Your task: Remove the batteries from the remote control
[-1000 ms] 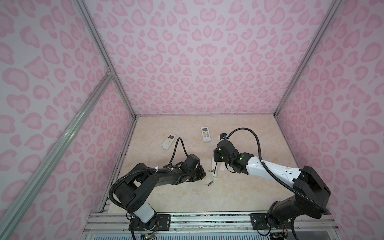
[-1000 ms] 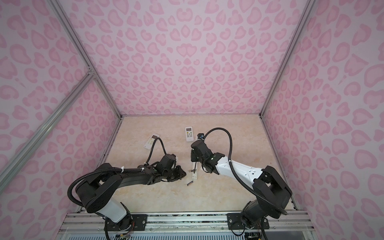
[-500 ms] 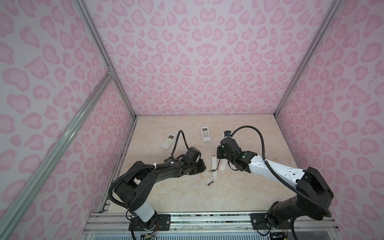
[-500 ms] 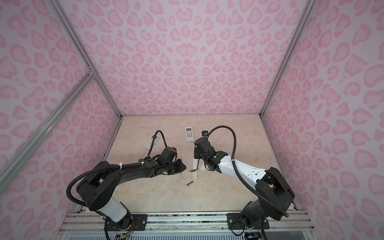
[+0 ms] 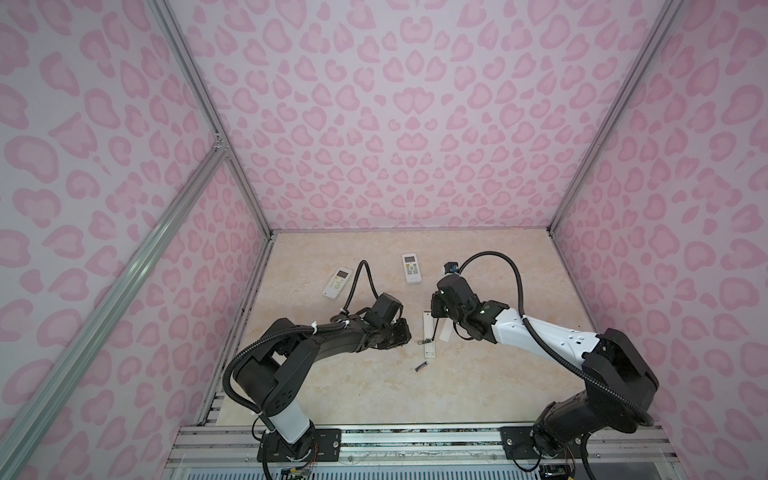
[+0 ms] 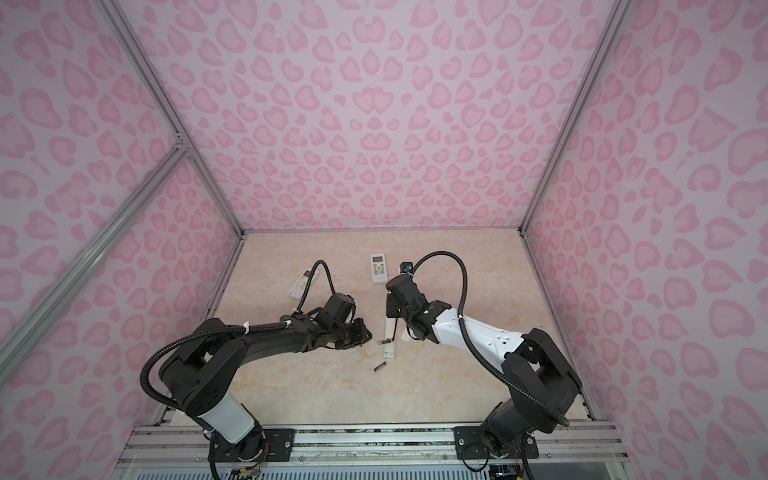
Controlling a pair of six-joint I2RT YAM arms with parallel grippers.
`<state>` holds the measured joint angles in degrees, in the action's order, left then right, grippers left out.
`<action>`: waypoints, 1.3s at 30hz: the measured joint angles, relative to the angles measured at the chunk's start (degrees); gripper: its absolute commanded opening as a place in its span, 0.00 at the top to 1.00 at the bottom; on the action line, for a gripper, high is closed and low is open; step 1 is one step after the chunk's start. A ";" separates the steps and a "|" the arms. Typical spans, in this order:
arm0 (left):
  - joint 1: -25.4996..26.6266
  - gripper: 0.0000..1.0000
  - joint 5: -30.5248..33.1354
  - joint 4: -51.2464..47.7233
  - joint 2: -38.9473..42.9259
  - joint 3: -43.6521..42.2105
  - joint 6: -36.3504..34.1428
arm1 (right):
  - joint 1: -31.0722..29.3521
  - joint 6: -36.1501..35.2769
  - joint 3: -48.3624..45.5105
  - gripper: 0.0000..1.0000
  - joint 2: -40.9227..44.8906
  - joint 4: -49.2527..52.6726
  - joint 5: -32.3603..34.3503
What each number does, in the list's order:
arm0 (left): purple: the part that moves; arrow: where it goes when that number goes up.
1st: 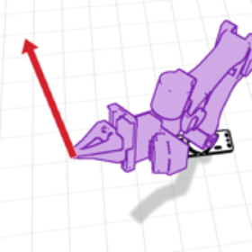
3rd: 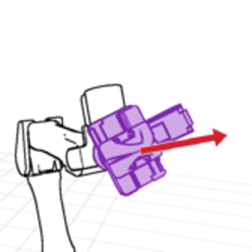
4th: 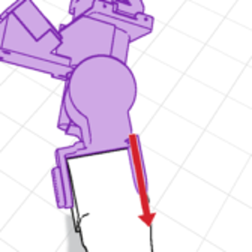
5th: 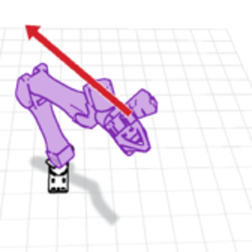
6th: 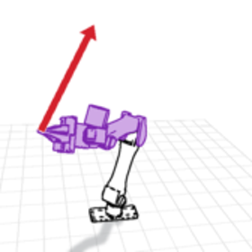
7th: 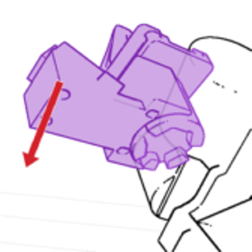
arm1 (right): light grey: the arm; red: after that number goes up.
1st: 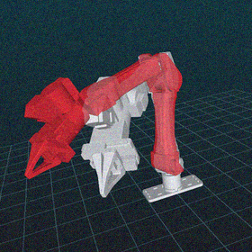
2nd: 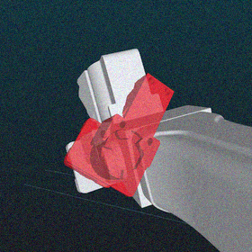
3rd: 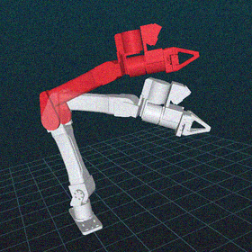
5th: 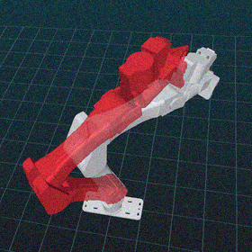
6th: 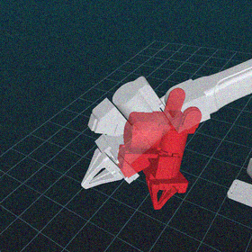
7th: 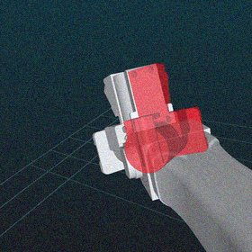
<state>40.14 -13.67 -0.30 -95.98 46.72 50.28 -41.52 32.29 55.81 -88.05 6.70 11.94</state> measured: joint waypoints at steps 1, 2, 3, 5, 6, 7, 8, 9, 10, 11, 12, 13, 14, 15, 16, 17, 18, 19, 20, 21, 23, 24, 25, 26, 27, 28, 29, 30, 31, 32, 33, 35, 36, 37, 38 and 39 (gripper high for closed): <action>0.00 0.79 0.00 0.02 -0.07 0.00 0.00 | 0.00 -0.02 0.11 1.00 0.00 0.00 -0.09; 0.00 0.79 -0.02 0.04 -0.11 0.00 0.00 | 0.00 -0.07 0.22 1.00 0.00 -0.09 -0.26; 0.00 0.79 -0.02 0.02 -0.15 0.00 0.00 | 0.00 -0.20 0.28 1.00 0.00 -0.24 -0.37; 0.00 0.79 -0.02 0.02 -0.22 0.00 0.02 | 0.00 -0.22 0.44 1.00 -0.02 -0.46 -0.42; 0.00 0.79 -0.02 0.02 -0.22 0.00 0.02 | 0.00 -0.33 0.55 1.00 -0.04 -0.52 -0.57; 0.00 0.79 -0.02 0.04 -0.22 0.00 0.02 | 0.00 -0.37 0.63 1.00 -0.11 -0.81 -0.98; 0.00 0.79 -0.02 0.04 -0.22 0.00 0.02 | 0.00 -0.39 0.70 1.00 -0.22 -1.07 -1.27; 0.00 0.79 -0.02 0.04 -0.22 0.00 0.02 | 0.00 -0.39 0.72 1.00 -0.33 -1.20 -1.44; 0.00 0.79 -0.02 0.04 -0.22 0.00 0.02 | 0.00 -0.39 0.72 1.00 -0.44 -1.16 -1.66; 0.00 0.79 -0.02 0.04 -0.22 0.00 0.02 | 0.00 -0.37 0.72 1.00 -0.57 -1.07 -1.90; 0.00 0.79 -0.02 0.04 -0.22 -0.02 0.02 | 0.00 -0.37 0.72 1.00 -0.66 -1.07 -2.14; 0.00 0.79 -0.02 0.04 -0.22 -0.02 0.04 | 0.00 -0.37 0.72 1.00 -0.72 -1.01 -2.78; 0.00 0.79 -0.02 0.09 -0.22 -0.11 0.04 | 0.00 -0.37 0.72 1.00 -0.72 -1.03 -3.04; 0.00 0.79 -0.02 0.07 -0.22 -0.15 0.04 | 0.00 -0.37 0.72 1.00 -0.72 -1.09 -3.06; 0.00 0.79 -0.02 0.07 -0.22 -0.22 0.04 | 0.00 -0.35 0.72 1.00 -0.72 -1.16 -3.43; 0.00 0.79 -0.02 0.04 -0.20 -0.26 0.04 | -0.02 -0.31 0.72 1.00 -0.72 -1.09 -3.87; 0.00 0.79 -0.02 0.07 -0.20 -0.26 0.04 | -0.07 -0.31 0.72 1.00 -0.72 -1.01 -4.09; 0.00 0.79 -0.02 0.07 -0.20 -0.26 0.04 | -0.07 -0.28 0.72 1.00 -0.70 -1.01 -4.07; 0.00 0.79 -0.02 0.07 -0.20 -0.28 0.04 | -0.11 -0.11 0.72 1.00 -0.63 -1.01 -4.09; 0.00 0.79 0.00 0.07 -0.20 -0.33 0.04 | -0.11 -0.07 0.72 1.00 -0.46 -0.94 -4.11; 0.00 0.79 0.00 0.04 -0.20 -0.44 0.04 | -0.11 -0.09 0.72 1.00 0.07 -0.79 -4.11; 0.00 0.79 0.00 0.04 -0.20 -0.46 0.04 | -0.11 -0.11 0.72 1.00 0.46 -0.74 -4.09; 0.00 0.79 0.02 0.07 -0.20 -0.50 0.02 | -0.09 -0.13 0.72 1.00 0.96 -0.59 -4.04; 0.00 0.78 0.02 0.07 -0.20 -0.52 0.02 | -0.04 -0.15 0.72 1.00 1.55 -0.35 -3.89; 0.00 0.78 0.02 0.02 -0.20 -0.52 0.02 | 0.02 -0.17 0.72 1.00 2.16 -0.09 -3.65; 0.00 0.77 0.02 0.02 -0.20 -0.52 -0.02 | 0.13 -0.20 0.72 1.00 2.67 0.24 -3.26; 0.00 0.76 0.04 0.02 -0.20 -0.52 -0.35 | 0.46 -0.37 0.72 1.00 3.28 0.94 -2.99; -0.02 0.75 0.11 -0.02 -0.13 -0.52 -0.39 | 1.01 -0.46 0.70 1.00 4.07 1.86 -2.89; -0.02 0.75 0.20 -0.09 -0.09 -0.52 -0.42 | 1.60 -0.61 0.59 1.00 4.85 2.58 -2.51; -0.07 0.74 0.22 -0.37 0.20 -0.52 -0.63 | 2.49 -0.70 0.37 1.00 5.77 3.08 -2.34; -0.09 0.73 0.24 -0.90 0.66 -0.52 -0.83 | 3.37 -1.05 -0.07 1.00 6.69 3.45 -2.32; -0.31 0.71 0.72 -1.66 1.97 -0.48 -1.20 | 5.64 -1.49 -1.22 1.00 8.48 4.85 -2.45; -0.46 0.70 0.74 -1.99 2.67 -0.35 -1.57 | 6.93 -1.53 -1.84 1.00 9.35 5.84 -2.56; -0.76 0.69 0.94 -2.73 3.34 -0.07 -2.08 | 8.61 -1.88 -2.54 1.00 10.27 7.08 -2.60; -1.18 0.69 1.36 -3.45 4.02 0.26 -2.49 | 10.14 -2.16 -3.04 1.00 10.95 8.20 -2.84; -1.66 0.68 1.81 -4.09 4.59 0.61 -3.04 | 11.85 -2.64 -3.41 1.00 11.39 9.49 -3.48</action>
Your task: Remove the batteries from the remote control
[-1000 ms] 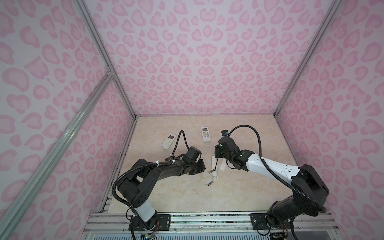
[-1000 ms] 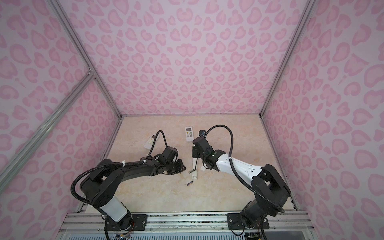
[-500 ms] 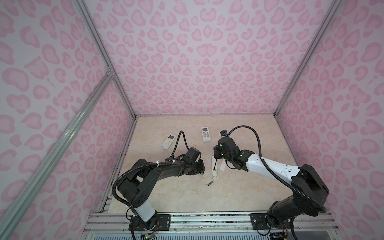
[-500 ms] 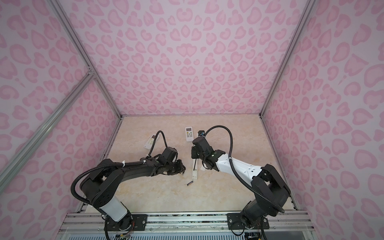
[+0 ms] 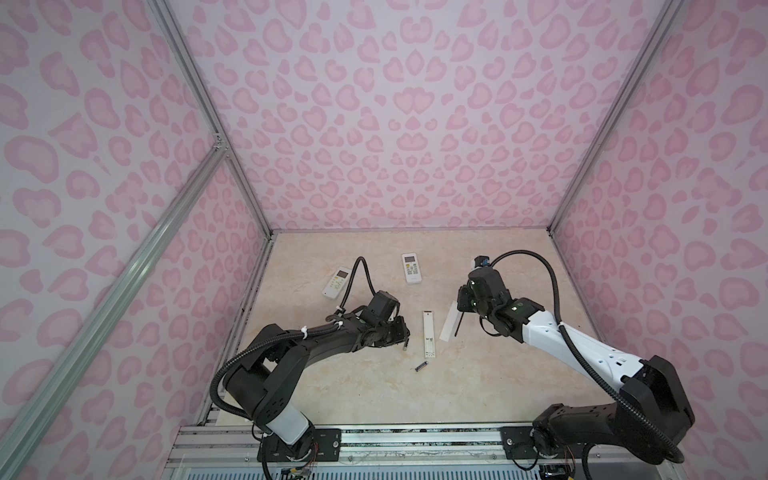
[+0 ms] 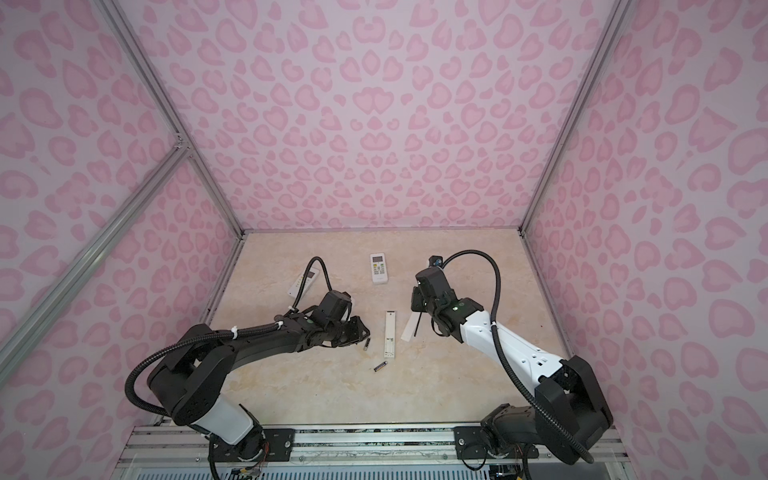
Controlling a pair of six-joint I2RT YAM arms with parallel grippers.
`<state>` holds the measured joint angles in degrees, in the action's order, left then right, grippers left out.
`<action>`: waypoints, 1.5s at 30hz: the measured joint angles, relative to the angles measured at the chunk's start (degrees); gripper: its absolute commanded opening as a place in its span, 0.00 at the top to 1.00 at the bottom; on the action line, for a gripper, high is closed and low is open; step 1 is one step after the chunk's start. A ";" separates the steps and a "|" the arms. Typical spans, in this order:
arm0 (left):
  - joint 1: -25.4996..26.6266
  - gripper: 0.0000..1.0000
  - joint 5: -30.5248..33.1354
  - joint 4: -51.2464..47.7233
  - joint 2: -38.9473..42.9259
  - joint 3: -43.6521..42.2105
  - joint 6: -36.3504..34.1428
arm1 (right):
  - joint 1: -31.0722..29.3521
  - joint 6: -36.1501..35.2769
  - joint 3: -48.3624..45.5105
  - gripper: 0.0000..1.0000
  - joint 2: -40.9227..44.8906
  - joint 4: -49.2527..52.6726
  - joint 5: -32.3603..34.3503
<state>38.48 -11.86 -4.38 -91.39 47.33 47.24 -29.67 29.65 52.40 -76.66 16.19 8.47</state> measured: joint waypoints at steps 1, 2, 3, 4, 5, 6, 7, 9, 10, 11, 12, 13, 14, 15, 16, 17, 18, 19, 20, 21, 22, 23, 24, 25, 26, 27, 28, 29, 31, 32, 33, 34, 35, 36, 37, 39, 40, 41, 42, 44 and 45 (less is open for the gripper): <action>-0.59 0.68 0.46 -0.85 0.55 0.44 -0.74 | 1.46 -0.39 -0.26 1.00 0.15 0.85 -0.63; -1.29 0.67 0.98 -1.84 1.03 0.92 -1.27 | 3.41 -0.90 -0.46 1.00 0.02 2.27 -1.81; -2.14 0.67 1.36 -2.86 1.53 1.42 -2.16 | 5.09 -1.44 -0.55 1.00 -0.39 3.52 -2.97; -3.04 0.66 1.42 -3.67 2.01 1.79 -2.75 | 6.71 -1.99 -0.57 1.00 -1.11 4.85 -4.07; -3.98 0.66 1.81 -4.48 2.45 2.12 -3.56 | 7.89 -2.47 -0.55 1.00 -1.90 5.86 -4.98; -5.11 0.66 1.86 -5.42 2.97 2.40 -4.20 | 9.25 -3.13 -0.39 1.00 -3.26 7.34 -6.23; -6.03 0.66 2.05 -6.14 3.37 2.60 -4.92 | 10.12 -3.74 -0.13 1.00 -4.50 8.61 -7.39; -8.33 0.65 3.06 -8.11 4.37 3.02 -6.69 | 11.47 -4.96 0.55 1.00 -7.76 11.04 -9.25; -9.29 0.65 3.10 -8.98 4.85 3.15 -7.43 | 11.76 -5.31 0.79 1.00 -9.11 11.80 -9.99; -10.29 0.65 3.32 -9.84 5.38 3.23 -8.39 | 11.85 -5.66 0.94 0.98 -10.38 12.24 -10.62; -11.32 0.65 3.96 -10.97 6.08 3.39 -9.55 | 12.02 -6.03 1.09 0.96 -11.72 12.59 -11.39; -12.02 0.59 4.31 -11.72 6.67 3.45 -10.51 | 12.04 -6.32 1.18 0.94 -12.74 12.85 -12.00; -12.66 0.57 4.39 -12.48 7.32 3.52 -11.58 | 12.04 -6.32 1.29 0.92 -13.70 12.87 -12.33; -13.20 0.55 4.46 -13.14 7.85 3.52 -12.72 | 12.04 -6.38 1.40 0.90 -14.60 12.76 -12.70; -13.92 0.53 4.90 -13.81 8.41 3.52 -13.66 | 12.04 -6.47 1.51 0.88 -15.47 12.50 -13.00; -14.60 0.50 5.35 -14.38 8.85 3.52 -14.67 | 12.07 -6.49 1.75 0.86 -16.33 12.39 -13.16; -15.32 0.47 5.73 -14.99 9.33 3.52 -15.76 | 12.09 -6.51 2.05 0.83 -17.25 12.13 -13.27; -16.09 0.44 6.29 -15.50 9.77 3.52 -16.74 | 12.11 -6.51 2.40 0.81 -18.03 12.00 -13.33; -16.87 0.40 6.84 -15.89 10.16 3.52 -17.73 | 12.17 -6.51 2.75 0.78 -18.82 11.91 -13.44; -17.77 0.36 7.54 -16.26 10.49 3.52 -18.93 | 12.17 -6.51 3.06 0.75 -19.41 11.85 -13.46; -18.71 0.34 8.00 -16.55 10.64 3.52 -20.00 | 12.17 -6.51 3.43 0.71 -20.00 11.85 -13.46; -19.52 0.32 8.52 -16.81 10.69 3.56 -20.92 | 12.15 -6.54 3.74 0.70 -20.46 11.74 -13.46; -20.35 0.30 8.87 -17.03 10.69 3.74 -21.73 | 12.17 -6.58 3.98 0.67 -20.81 11.58 -13.44; -21.24 0.28 9.07 -17.46 10.67 4.07 -22.51 | 12.17 -6.75 4.11 0.65 -21.05 11.52 -13.44; -22.32 0.25 9.42 -18.12 10.60 4.81 -23.56 | 12.17 -6.73 4.24 0.63 -21.09 11.56 -13.40; -23.19 0.23 9.81 -18.29 10.36 5.55 -24.44 | 12.17 -6.73 4.44 0.61 -21.09 11.61 -13.31; -23.87 0.22 10.08 -18.29 9.97 6.29 -25.00 | 12.17 -6.75 4.61 0.60 -21.09 11.54 -13.03; -24.83 0.21 10.51 -18.32 9.07 7.50 -25.75 | 12.17 -6.75 4.81 0.58 -21.07 11.54 -13.00; -26.62 0.19 11.08 -18.64 6.84 9.90 -27.08 | 12.17 -6.78 5.16 0.56 -21.05 11.67 -12.94; -27.43 0.18 11.52 -18.88 5.57 11.26 -27.78 | 12.15 -6.78 5.40 0.56 -21.03 11.69 -12.70; -28.11 0.17 11.93 -19.04 4.15 12.66 -28.30 | 12.15 -6.78 5.73 0.55 -21.00 11.82 -12.57; -28.76 0.16 12.39 -19.41 2.93 13.90 -28.76 | 12.15 -6.78 6.03 0.55 -20.98 11.93 -12.55; -29.42 0.15 13.14 -19.82 0.92 16.00 -29.35 | 12.15 -6.80 6.40 0.55 -20.92 12.07 -12.55; -29.90 0.14 13.73 -19.87 -0.76 17.68 -29.75 | 12.15 -6.82 6.69 0.55 -20.85 12.07 -12.55; -30.21 0.13 14.05 -19.93 -2.40 18.99 -30.25 | 12.15 -6.82 6.95 0.55 -20.81 12.07 -12.57; -30.53 0.12 15.37 -19.96 -6.73 22.64 -31.30 | 12.15 -6.82 7.54 0.54 -20.37 12.28 -12.55; -30.56 0.11 16.15 -20.22 -8.63 24.37 -32.13 | 12.15 -6.84 7.89 0.54 -20.11 12.37 -12.55; -30.56 0.10 16.83 -20.98 -11.26 26.47 -32.79 | 12.15 -6.82 8.09 0.54 -19.87 12.37 -12.55; -30.58 0.10 17.42 -21.75 -13.64 28.85 -33.53 | 12.15 -6.82 8.33 0.53 -19.56 12.37 -12.57; -30.69 0.09 18.14 -22.69 -17.66 32.87 -34.86 | 12.02 -6.78 8.63 0.53 -19.08 12.33 -12.59; -30.75 0.08 18.40 -23.12 -19.50 34.64 -35.41 | 11.91 -6.75 8.76 0.53 -18.86 12.39 -12.61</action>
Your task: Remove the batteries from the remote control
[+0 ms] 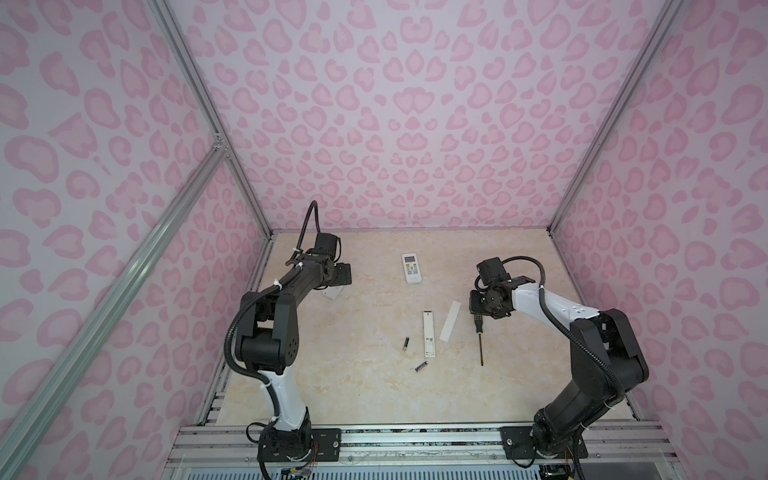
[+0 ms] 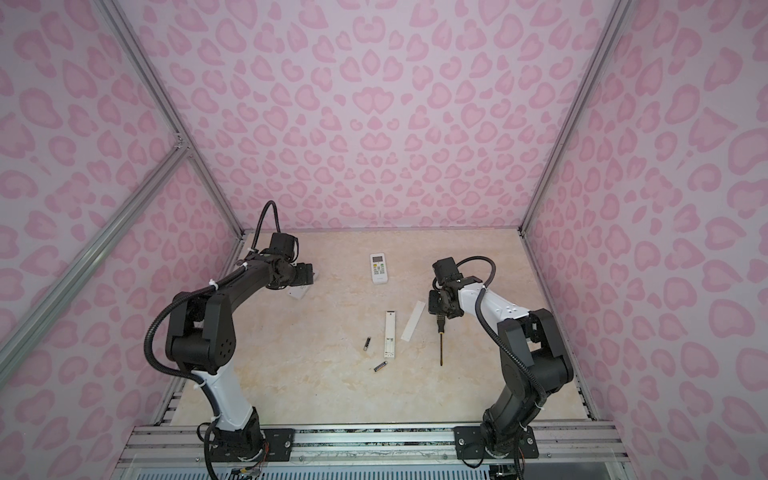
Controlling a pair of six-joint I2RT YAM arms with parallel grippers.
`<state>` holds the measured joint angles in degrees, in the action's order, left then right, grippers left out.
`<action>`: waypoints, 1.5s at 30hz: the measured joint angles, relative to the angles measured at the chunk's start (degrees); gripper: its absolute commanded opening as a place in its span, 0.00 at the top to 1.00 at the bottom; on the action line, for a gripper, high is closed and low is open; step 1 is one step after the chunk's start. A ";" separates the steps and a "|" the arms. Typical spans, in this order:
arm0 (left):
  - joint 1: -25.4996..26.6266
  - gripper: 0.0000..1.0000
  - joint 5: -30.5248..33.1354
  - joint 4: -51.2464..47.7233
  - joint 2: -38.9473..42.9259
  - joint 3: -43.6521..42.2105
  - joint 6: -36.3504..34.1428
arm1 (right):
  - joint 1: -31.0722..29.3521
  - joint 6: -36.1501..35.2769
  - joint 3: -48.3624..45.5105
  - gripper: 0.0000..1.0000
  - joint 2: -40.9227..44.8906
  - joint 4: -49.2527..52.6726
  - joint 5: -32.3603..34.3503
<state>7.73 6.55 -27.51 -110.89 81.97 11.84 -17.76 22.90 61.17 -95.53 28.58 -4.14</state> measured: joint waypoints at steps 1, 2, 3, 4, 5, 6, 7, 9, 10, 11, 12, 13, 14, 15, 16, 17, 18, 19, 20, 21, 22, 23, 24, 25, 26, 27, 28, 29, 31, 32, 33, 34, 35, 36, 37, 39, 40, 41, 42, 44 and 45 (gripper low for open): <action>-0.07 0.08 0.13 -0.59 -1.62 1.68 -0.52 | -0.07 0.02 0.15 0.53 0.13 0.04 0.02; -0.15 0.08 0.15 -1.03 -3.13 3.17 -1.27 | -0.17 0.02 0.33 0.53 0.28 0.00 0.00; -0.22 0.08 0.11 -1.75 -4.50 4.55 -1.64 | -0.26 0.02 0.48 0.53 0.44 0.02 -0.02; -0.31 0.08 0.09 -2.73 -5.81 6.21 -2.12 | -0.42 0.04 0.59 0.53 0.66 0.04 -0.02; -0.50 0.08 0.00 -3.17 -7.08 7.69 -2.67 | -0.55 0.04 0.76 0.53 0.85 0.07 -0.13; -0.57 0.08 -0.13 -3.80 -8.31 9.07 -2.93 | -0.55 0.04 0.92 0.53 0.96 -0.02 -0.28; -0.72 0.09 -0.15 -4.76 -9.44 10.51 -3.02 | -0.57 0.07 1.11 0.53 1.18 -0.07 -0.42; -1.05 0.11 -1.03 -6.14 -12.09 13.49 -3.02 | -0.76 0.09 1.55 0.54 1.79 -0.11 -0.42; -1.25 0.12 -1.44 -7.04 -13.11 14.56 -2.99 | -0.90 0.17 1.68 0.54 2.03 -0.28 -0.44; -1.40 0.13 -1.90 -7.85 -14.14 15.61 -2.97 | -0.90 0.37 1.84 0.54 2.36 -0.48 -0.48; -1.53 0.14 -2.51 -8.76 -15.08 16.46 -2.78 | -0.98 0.46 1.95 0.54 2.69 -0.55 -0.63; -1.64 0.14 -3.08 -9.46 -15.76 17.05 -2.56 | -1.03 0.46 2.01 0.54 2.95 -0.68 -0.66; -1.66 0.15 -3.50 -10.16 -16.39 17.66 -2.10 | -1.11 0.48 2.03 0.55 3.39 -0.98 -0.70; -1.73 0.16 -3.76 -10.51 -16.90 18.10 -1.66 | -1.22 0.50 2.03 0.55 3.82 -1.25 -0.83; -1.73 0.17 -3.89 -10.80 -17.25 18.34 -1.27 | -1.27 0.50 2.03 0.55 4.17 -1.51 -0.85; -1.73 0.19 -4.07 -11.26 -17.57 18.51 -1.27 | -1.36 0.52 2.03 0.55 4.61 -1.79 -0.90; -1.73 0.21 -4.24 -11.80 -17.81 18.58 -0.85 | -1.38 0.52 1.97 0.56 5.11 -2.03 -0.94; -1.73 0.23 -4.20 -12.11 -17.90 18.62 -0.72 | -1.38 0.59 1.86 0.56 5.66 -2.14 -1.09; -1.73 0.26 -4.22 -12.35 -17.90 18.64 -0.28 | -1.38 0.68 1.73 0.56 6.12 -2.29 -1.38; -1.73 0.28 -4.50 -12.74 -17.90 18.64 0.02 | -1.38 0.68 1.44 0.56 6.64 -2.64 -1.46; -1.70 0.29 -4.35 -12.96 -17.90 18.64 0.17 | -1.38 0.72 1.05 0.56 7.26 -2.91 -1.44; -1.73 0.32 -4.39 -13.09 -17.90 18.62 0.31 | -1.38 0.98 0.66 0.56 7.82 -2.93 -1.49; -1.73 0.36 -4.42 -13.03 -17.90 18.53 0.66 | -1.40 1.09 0.13 0.57 8.46 -3.26 -1.68; -1.73 0.40 -4.48 -12.94 -17.88 18.38 0.85 | -1.42 1.18 -0.31 0.56 9.01 -3.41 -1.95; -1.73 0.43 -4.26 -12.59 -17.79 17.97 1.05 | -1.44 1.55 -0.87 0.57 9.62 -3.85 -2.10; -1.79 0.46 -4.09 -12.04 -17.44 17.31 1.20 | -1.46 1.57 -1.46 0.57 10.23 -4.04 -2.36; -1.86 0.47 -4.26 -11.50 -16.98 16.52 1.60 | -1.49 1.60 -1.99 0.57 10.73 -4.33 -2.64; -1.88 0.47 -4.44 -10.91 -16.48 15.69 1.81 | -1.53 1.86 -2.60 0.57 11.26 -4.74 -3.04; -1.88 0.48 -4.96 -10.21 -15.61 14.25 2.49 | -1.75 2.08 -3.67 0.57 12.28 -5.11 -3.41; -1.86 0.49 -5.25 -10.05 -15.19 13.60 2.99 | -1.92 2.32 -4.13 0.57 12.79 -5.11 -3.58; -1.86 0.50 -5.46 -9.73 -14.84 13.00 3.23 | -2.10 2.67 -4.59 0.57 13.29 -5.18 -3.82; -1.86 0.51 -5.68 -9.44 -14.60 12.59 3.54 | -2.25 2.99 -4.96 0.57 13.73 -5.16 -4.00; -1.88 0.52 -5.79 -8.87 -14.19 11.89 3.72 | -2.49 3.06 -5.31 0.57 14.29 -5.18 -4.26; -1.88 0.52 -6.08 -8.46 -13.64 11.06 4.15 | -2.78 3.15 -5.66 0.57 14.86 -5.18 -4.39; -1.86 0.53 -6.54 -8.35 -12.98 10.10 4.59 | -3.23 3.56 -5.99 0.57 15.50 -5.29 -4.46; -1.79 0.54 -7.61 -8.17 -11.17 7.56 5.46 | -4.22 4.07 -6.58 0.58 16.39 -5.81 -4.61; -1.77 0.54 -8.28 -8.13 -10.25 6.32 6.10 | -4.96 4.59 -6.88 0.58 16.74 -6.19 -4.66; -1.70 0.54 -9.05 -8.24 -9.07 4.79 6.58 | -5.92 4.66 -7.08 0.58 16.94 -6.82 -4.74; -1.62 0.54 -9.90 -8.20 -7.96 3.32 7.19 | -7.02 4.98 -7.26 0.58 17.00 -7.43 -4.72; -1.38 0.55 -11.50 -7.82 -5.92 0.26 8.55 | -9.66 5.84 -7.41 0.58 16.70 -8.50 -4.76; -1.29 0.55 -12.37 -7.67 -4.66 -1.29 9.29 | -11.13 6.43 -7.41 0.58 16.31 -9.16 -4.85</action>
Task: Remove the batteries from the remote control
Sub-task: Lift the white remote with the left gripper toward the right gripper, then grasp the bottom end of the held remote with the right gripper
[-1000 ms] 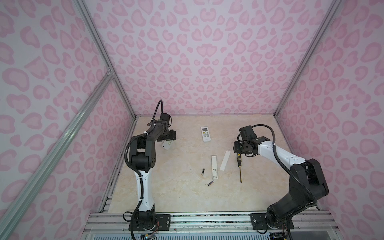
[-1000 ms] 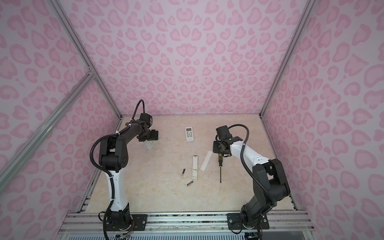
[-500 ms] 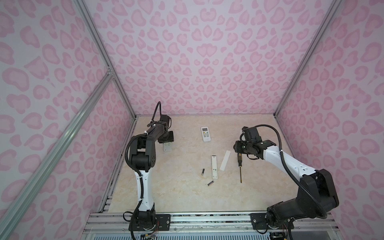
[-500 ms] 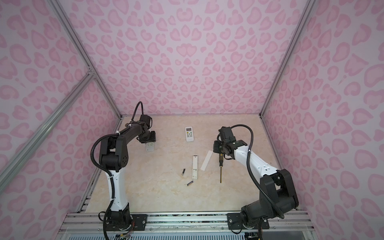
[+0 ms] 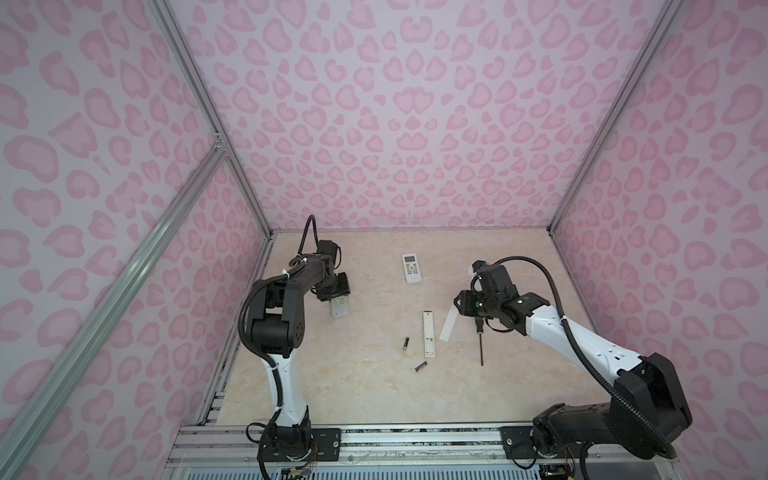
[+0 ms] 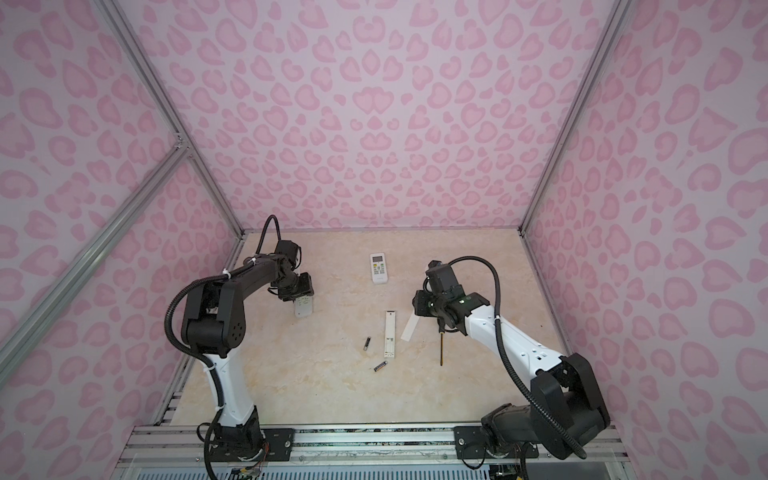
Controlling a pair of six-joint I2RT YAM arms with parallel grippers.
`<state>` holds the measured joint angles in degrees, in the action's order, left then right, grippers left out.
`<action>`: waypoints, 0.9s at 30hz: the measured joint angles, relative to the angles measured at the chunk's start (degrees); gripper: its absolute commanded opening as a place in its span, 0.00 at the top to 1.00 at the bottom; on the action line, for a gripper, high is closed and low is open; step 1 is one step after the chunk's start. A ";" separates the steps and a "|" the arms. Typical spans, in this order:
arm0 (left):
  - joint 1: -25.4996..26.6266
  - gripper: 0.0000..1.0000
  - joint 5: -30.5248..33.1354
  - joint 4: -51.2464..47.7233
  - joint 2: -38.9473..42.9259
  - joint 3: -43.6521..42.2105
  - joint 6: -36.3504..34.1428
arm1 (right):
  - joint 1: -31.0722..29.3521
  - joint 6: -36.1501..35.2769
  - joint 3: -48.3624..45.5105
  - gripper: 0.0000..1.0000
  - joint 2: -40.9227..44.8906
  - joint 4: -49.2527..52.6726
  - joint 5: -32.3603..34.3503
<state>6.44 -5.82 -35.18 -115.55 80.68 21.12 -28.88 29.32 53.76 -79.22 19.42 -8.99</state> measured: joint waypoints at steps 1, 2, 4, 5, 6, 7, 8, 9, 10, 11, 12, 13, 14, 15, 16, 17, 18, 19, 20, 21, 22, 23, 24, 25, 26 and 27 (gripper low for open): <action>0.09 0.55 -0.79 0.35 0.90 -1.29 0.46 | -1.40 0.33 0.00 0.59 -0.55 -0.72 0.02; 0.26 0.56 -1.79 1.18 2.19 -3.32 1.42 | -2.91 1.01 0.00 0.59 -1.25 -1.64 0.04; 0.59 0.56 -3.80 2.84 4.85 -7.32 3.02 | -6.25 2.47 0.00 0.59 -2.75 -3.37 0.13; 0.81 0.56 -4.72 3.52 6.19 -9.11 3.89 | -8.00 3.39 0.04 0.59 -3.61 -4.37 -0.04; 1.16 0.57 -5.79 4.07 7.45 -10.86 4.87 | -9.77 4.13 0.17 0.59 -4.61 -5.51 -0.02; 1.66 0.57 -6.73 4.98 8.85 -12.72 5.90 | -11.47 5.07 0.48 0.59 -5.81 -6.69 -0.17; 2.12 0.57 -7.45 5.70 9.90 -14.08 6.60 | -12.83 5.88 0.85 0.59 -6.78 -7.65 -0.28; 2.82 0.57 -8.37 6.51 11.32 -15.72 7.58 | -14.36 6.64 1.36 0.59 -8.04 -8.87 -0.48; 3.54 0.57 -9.14 7.10 12.52 -16.98 8.44 | -15.74 7.52 1.97 0.59 -9.20 -9.77 -0.57; 4.20 0.57 -9.75 8.04 13.66 -18.14 9.35 | -16.87 8.22 2.56 0.59 -10.27 -10.75 -0.85; 4.94 0.58 -10.49 8.96 14.95 -19.39 10.29 | -17.94 8.90 3.19 0.59 -11.43 -11.91 -1.20; 5.51 0.58 -11.08 9.81 15.89 -20.33 11.04 | -18.95 9.35 3.85 0.59 -12.55 -12.98 -1.40; 6.21 0.58 -11.63 10.51 16.81 -21.14 12.00 | -19.87 9.99 4.26 0.59 -13.64 -13.88 -1.64; 6.93 0.58 -12.15 11.47 17.86 -22.14 12.83 | -20.61 10.99 4.76 0.59 -14.80 -15.02 -2.23; 7.56 0.58 -12.41 12.11 18.64 -22.84 13.62 | -21.20 11.63 5.11 0.59 -15.89 -16.02 -2.99; 8.22 0.59 -12.68 12.74 19.47 -23.58 14.45 | -21.70 12.37 5.38 0.58 -16.90 -16.83 -3.28; 8.79 0.59 -12.90 13.20 20.22 -24.04 15.17 | -22.10 12.94 5.68 0.59 -17.88 -17.59 -3.56; 9.46 0.58 -13.22 13.79 20.94 -24.59 15.80 | -22.45 13.75 5.90 0.59 -18.73 -18.38 -4.15; 9.99 0.59 -13.33 14.25 21.44 -24.98 16.44 | -22.67 14.19 6.16 0.59 -19.61 -19.04 -4.76; 10.62 0.59 -13.51 14.75 22.10 -25.44 16.96 | -22.88 14.86 6.40 0.59 -20.22 -19.52 -5.09; 11.04 0.59 -13.55 15.19 22.58 -25.79 17.44 | -22.99 15.23 6.56 0.59 -20.72 -19.91 -5.68; 11.37 0.59 -13.75 15.58 23.08 -26.10 17.97 | -23.15 15.47 6.67 0.59 -21.14 -20.39 -6.01; 11.61 0.59 -13.86 15.89 23.47 -26.36 18.29 | -23.15 16.17 6.80 0.58 -21.51 -20.83 -6.29; 11.72 0.59 -13.88 16.09 23.76 -26.58 18.49 | -23.15 16.41 7.02 0.59 -21.92 -21.11 -6.67; 11.89 0.59 -13.88 16.11 23.98 -26.69 18.97 | -23.12 16.55 7.23 0.59 -22.29 -21.46 -7.02; 12.07 0.59 -13.88 16.35 24.20 -26.84 19.54 | -23.12 16.61 7.58 0.58 -22.71 -21.53 -7.39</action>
<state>18.50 -19.70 -18.83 -91.35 53.84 40.66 -52.01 45.93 61.34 -101.93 -2.11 -16.38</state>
